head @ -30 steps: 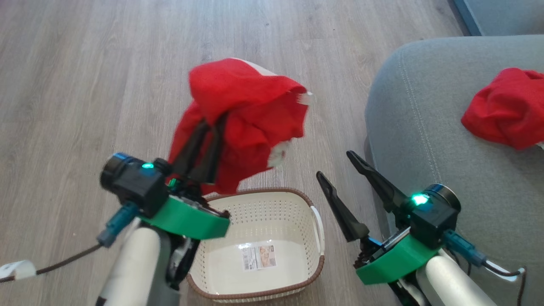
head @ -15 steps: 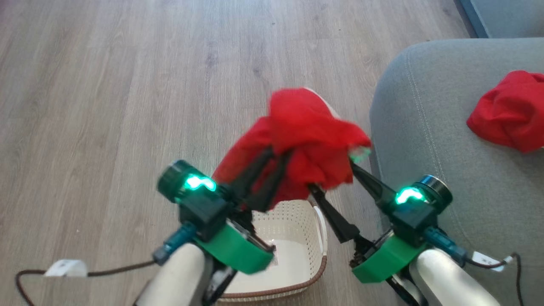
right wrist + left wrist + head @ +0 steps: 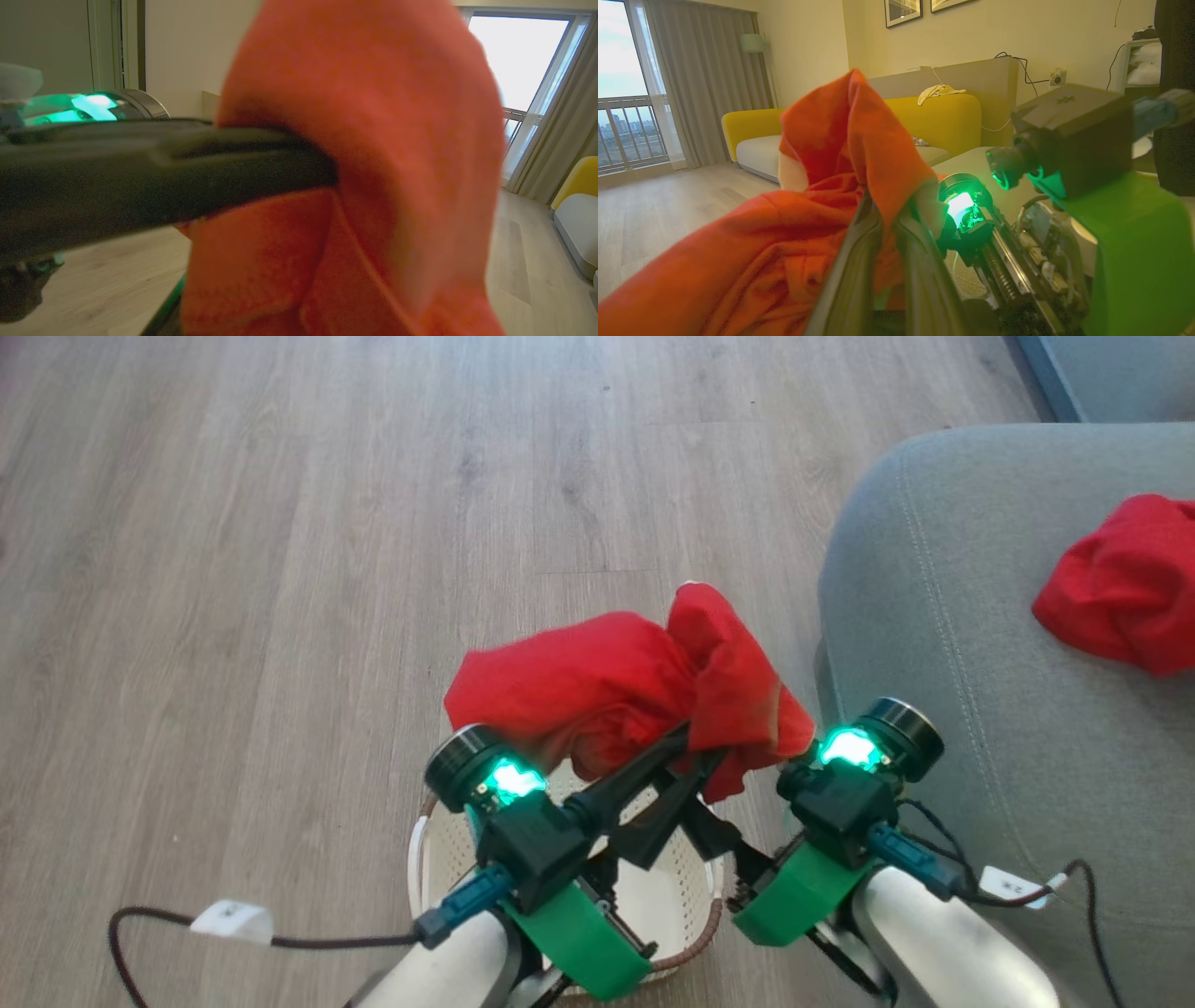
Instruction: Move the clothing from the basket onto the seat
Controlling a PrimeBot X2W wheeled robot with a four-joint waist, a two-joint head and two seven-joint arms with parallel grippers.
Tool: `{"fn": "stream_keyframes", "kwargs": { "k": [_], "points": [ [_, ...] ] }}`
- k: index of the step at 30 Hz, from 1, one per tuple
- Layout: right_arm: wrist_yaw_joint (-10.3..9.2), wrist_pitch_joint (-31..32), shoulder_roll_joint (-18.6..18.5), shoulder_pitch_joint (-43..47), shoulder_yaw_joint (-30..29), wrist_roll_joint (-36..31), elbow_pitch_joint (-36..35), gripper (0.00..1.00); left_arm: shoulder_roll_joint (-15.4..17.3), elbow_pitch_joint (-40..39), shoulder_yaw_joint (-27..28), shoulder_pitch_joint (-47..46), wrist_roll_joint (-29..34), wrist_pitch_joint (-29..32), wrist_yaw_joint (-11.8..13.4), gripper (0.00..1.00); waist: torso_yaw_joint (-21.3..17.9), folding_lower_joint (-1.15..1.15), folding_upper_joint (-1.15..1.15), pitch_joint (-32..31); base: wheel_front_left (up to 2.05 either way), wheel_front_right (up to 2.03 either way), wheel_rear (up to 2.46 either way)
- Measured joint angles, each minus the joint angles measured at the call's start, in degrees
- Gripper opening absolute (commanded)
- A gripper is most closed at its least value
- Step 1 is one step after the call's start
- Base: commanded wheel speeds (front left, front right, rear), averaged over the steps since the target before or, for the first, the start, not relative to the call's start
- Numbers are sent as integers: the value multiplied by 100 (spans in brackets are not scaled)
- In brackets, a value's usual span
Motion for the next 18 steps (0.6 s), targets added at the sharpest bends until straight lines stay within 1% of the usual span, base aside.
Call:
{"fn": "stream_keyframes", "kwargs": {
  "k": [1, 2, 3, 4, 8, 16, 17, 18],
  "points": [
    [0, 0, 65, 0, -16, 0, 8, 100, -1, 11, -42, -25, 0, 0, 0, 0, 20, 0, 0, 0, 0, 0, 0],
    [0, 0, 104, 1, -20, 0, 27, 96, -2, 20, -71, -60, -11, 0, 0, 0, 40, 0, 0, 0, 0, 0, 0],
    [0, 0, 138, 2, -20, 1, 40, 31, -4, 21, -75, -87, -36, 0, 0, 0, 60, 0, 0, 0, 0, 0, 0],
    [0, 0, 159, 2, -25, 3, 48, 0, -4, 24, -75, -98, -43, 0, 0, 0, 80, 0, 0, -1, 0, 0, 0],
    [0, 1, 299, 20, -174, 49, 62, 0, -9, 32, -78, -97, -83, 0, 0, 0, 153, 0, 0, -5, 0, 0, 0],
    [0, 1, 460, 186, -466, 145, -36, 0, -21, 20, -66, -92, -82, -26, 0, 0, 236, 0, 0, -29, 0, 0, 0],
    [0, 1, 465, 228, -502, 146, -52, 0, -21, 20, -66, -91, -82, -26, -1, 2, 241, 0, 0, -34, 0, 0, 0],
    [0, 1, 474, 268, -557, 147, -73, 0, -21, 21, -60, -90, -79, -26, -1, 52, 246, 0, 0, -39, 0, 0, 0]
  ]
}}
